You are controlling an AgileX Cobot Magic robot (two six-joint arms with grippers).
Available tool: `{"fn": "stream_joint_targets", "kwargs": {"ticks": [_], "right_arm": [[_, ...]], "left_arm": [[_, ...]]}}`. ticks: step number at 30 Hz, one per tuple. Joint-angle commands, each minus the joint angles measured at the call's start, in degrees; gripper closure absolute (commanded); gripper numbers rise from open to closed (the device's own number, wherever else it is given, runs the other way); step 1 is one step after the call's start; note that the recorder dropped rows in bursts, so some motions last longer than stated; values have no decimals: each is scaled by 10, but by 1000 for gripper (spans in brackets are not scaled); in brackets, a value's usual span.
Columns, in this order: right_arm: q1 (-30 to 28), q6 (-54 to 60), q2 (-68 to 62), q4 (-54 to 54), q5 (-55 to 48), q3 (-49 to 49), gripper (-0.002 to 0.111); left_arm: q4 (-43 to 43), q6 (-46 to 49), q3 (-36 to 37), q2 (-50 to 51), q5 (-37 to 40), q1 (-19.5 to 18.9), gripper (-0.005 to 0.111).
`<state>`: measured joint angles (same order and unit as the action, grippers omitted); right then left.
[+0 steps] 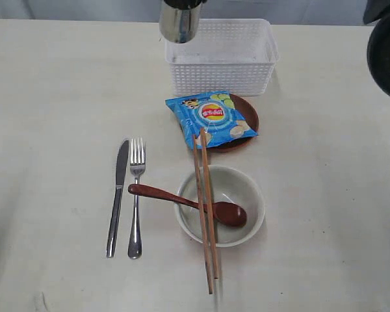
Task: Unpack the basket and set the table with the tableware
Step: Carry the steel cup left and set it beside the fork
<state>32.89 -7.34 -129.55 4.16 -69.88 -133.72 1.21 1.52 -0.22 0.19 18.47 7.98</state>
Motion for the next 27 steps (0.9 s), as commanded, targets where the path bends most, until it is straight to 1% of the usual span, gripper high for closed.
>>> {"fn": "stream_joint_targets", "kwargs": {"ticks": [1, 4, 7, 12, 18, 27], "right_arm": [[40, 31, 2, -63, -1, 31, 109], [70, 31, -7, -52, -1, 69, 109], [86, 25, -7, -38, -1, 104, 109], [87, 11, -13, -42, 35, 131, 109], [87, 6, -30, -37, 81, 133, 109], [87, -2, -53, -18, 81, 133, 109]], "left_arm": [[3, 2, 2, -2, -1, -1, 107], [3, 2, 2, -2, -1, -1, 107], [3, 2, 2, -2, -1, -1, 107], [3, 2, 2, -2, -1, -1, 107], [3, 2, 2, -2, -1, -1, 107], [3, 2, 2, -2, -1, -1, 107]]}}
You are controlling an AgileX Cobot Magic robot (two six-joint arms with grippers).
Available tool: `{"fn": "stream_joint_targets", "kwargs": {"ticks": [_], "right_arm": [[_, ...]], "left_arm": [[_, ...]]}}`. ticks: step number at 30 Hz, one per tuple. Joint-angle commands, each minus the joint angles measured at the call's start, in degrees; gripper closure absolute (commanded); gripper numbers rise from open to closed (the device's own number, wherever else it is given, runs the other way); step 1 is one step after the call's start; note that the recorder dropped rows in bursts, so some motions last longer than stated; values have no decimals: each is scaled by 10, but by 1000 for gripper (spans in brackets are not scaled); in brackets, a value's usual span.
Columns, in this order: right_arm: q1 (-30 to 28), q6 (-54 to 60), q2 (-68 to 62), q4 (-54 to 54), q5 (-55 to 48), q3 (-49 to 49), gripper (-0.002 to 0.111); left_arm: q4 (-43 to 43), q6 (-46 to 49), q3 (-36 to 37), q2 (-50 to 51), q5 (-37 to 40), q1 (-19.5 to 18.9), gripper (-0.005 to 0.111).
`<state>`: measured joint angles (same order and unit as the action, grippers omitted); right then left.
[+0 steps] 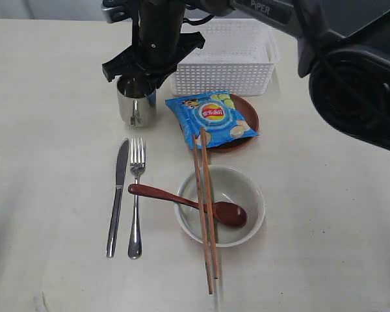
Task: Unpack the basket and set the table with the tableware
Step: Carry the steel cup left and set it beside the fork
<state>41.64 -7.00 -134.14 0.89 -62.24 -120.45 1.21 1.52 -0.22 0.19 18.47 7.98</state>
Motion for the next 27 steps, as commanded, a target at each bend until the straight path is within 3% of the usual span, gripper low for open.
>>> {"fn": "stream_joint_targets", "kwargs": {"ticks": [1, 11, 19, 27], "right_arm": [[0, -9, -7, 19, 9, 1, 109], [0, -13, -8, 22, 22, 1, 108], [0, -22, -8, 22, 17, 1, 68], [0, -20, 35, 37, -61, -49, 67]], "left_arm": [[3, 2, 2, -2, -1, -1, 107], [3, 2, 2, -2, -1, -1, 107], [3, 2, 2, -2, -1, -1, 107], [3, 2, 2, -2, -1, -1, 107]]}}
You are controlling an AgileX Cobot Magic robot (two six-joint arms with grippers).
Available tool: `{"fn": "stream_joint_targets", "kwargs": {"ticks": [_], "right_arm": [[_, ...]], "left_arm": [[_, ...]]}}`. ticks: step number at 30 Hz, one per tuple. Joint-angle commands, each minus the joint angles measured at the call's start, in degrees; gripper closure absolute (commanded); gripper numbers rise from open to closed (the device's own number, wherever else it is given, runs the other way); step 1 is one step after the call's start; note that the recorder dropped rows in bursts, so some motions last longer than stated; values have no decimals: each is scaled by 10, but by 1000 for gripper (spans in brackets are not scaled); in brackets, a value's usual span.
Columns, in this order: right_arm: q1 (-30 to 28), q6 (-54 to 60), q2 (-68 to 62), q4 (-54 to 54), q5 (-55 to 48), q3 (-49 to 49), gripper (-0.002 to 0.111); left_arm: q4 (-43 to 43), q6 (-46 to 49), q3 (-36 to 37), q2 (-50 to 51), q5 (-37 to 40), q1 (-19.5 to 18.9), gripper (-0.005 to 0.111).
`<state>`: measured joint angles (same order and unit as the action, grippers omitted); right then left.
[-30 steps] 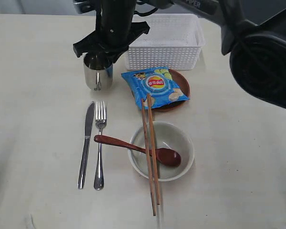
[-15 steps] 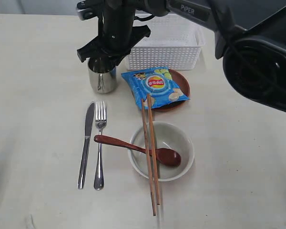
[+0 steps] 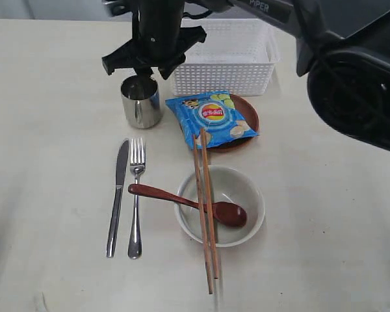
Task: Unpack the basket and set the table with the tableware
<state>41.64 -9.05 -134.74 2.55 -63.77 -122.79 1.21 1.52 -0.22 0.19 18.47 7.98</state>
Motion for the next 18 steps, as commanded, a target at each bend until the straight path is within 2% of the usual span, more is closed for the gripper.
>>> {"fn": "stream_joint_targets", "kwargs": {"ticks": [1, 3, 4, 5, 18], "right_arm": [[0, 1, 49, 28, -53, -26, 67], [0, 1, 78, 61, -62, -24, 82], [0, 3, 97, 68, -62, -24, 100], [0, 4, 115, 63, -62, -24, 108], [3, 10, 390, 51, -62, -24, 109]], "left_arm": [[3, 2, 2, -2, -1, -1, 107], [3, 2, 2, -2, -1, -1, 107], [3, 2, 2, -2, -1, -1, 107], [3, 2, 2, -2, -1, -1, 107], [3, 2, 2, -2, -1, -1, 107]]}}
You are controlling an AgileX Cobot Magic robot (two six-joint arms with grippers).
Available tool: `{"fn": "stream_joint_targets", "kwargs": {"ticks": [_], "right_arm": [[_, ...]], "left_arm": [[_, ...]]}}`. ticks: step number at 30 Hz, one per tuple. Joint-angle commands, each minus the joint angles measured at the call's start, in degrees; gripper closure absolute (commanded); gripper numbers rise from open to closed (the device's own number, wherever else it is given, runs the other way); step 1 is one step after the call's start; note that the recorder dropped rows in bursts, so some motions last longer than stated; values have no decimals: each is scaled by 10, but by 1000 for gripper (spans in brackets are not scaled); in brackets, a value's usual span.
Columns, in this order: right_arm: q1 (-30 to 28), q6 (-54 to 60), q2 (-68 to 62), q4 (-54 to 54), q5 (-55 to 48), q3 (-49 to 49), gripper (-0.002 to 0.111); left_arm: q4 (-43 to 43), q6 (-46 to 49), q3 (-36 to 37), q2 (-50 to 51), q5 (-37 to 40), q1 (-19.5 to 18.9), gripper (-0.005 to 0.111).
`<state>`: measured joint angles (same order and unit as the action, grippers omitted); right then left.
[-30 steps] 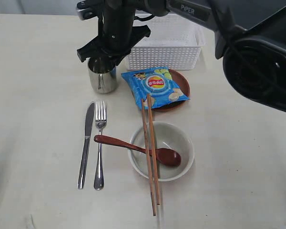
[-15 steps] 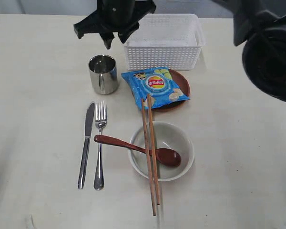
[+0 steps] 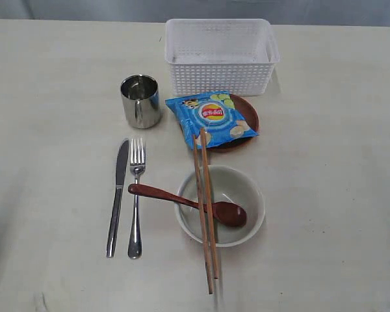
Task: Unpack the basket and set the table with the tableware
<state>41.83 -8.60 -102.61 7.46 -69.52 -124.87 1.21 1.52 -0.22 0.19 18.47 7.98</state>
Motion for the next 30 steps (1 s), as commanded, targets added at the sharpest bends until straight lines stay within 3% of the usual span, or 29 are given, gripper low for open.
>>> {"fn": "stream_joint_targets", "kwargs": {"ticks": [1, 12, 19, 25, 30], "right_arm": [[1, 5, 83, 2, -4, -4, 109], [1, 1, 289, 53, 14, 46, 109], [1, -42, 477, 104, 137, 267, 109], [1, -147, 658, 209, 267, 513, 109], [1, -244, 778, 278, 352, 660, 109]], "left_arm": [[3, 2, 2, -2, -1, -1, 107], [3, 2, 2, -2, -1, -1, 107], [3, 2, 2, -2, -1, -1, 107], [3, 2, 2, -2, -1, -1, 107], [3, 2, 2, -2, -1, -1, 107]]}}
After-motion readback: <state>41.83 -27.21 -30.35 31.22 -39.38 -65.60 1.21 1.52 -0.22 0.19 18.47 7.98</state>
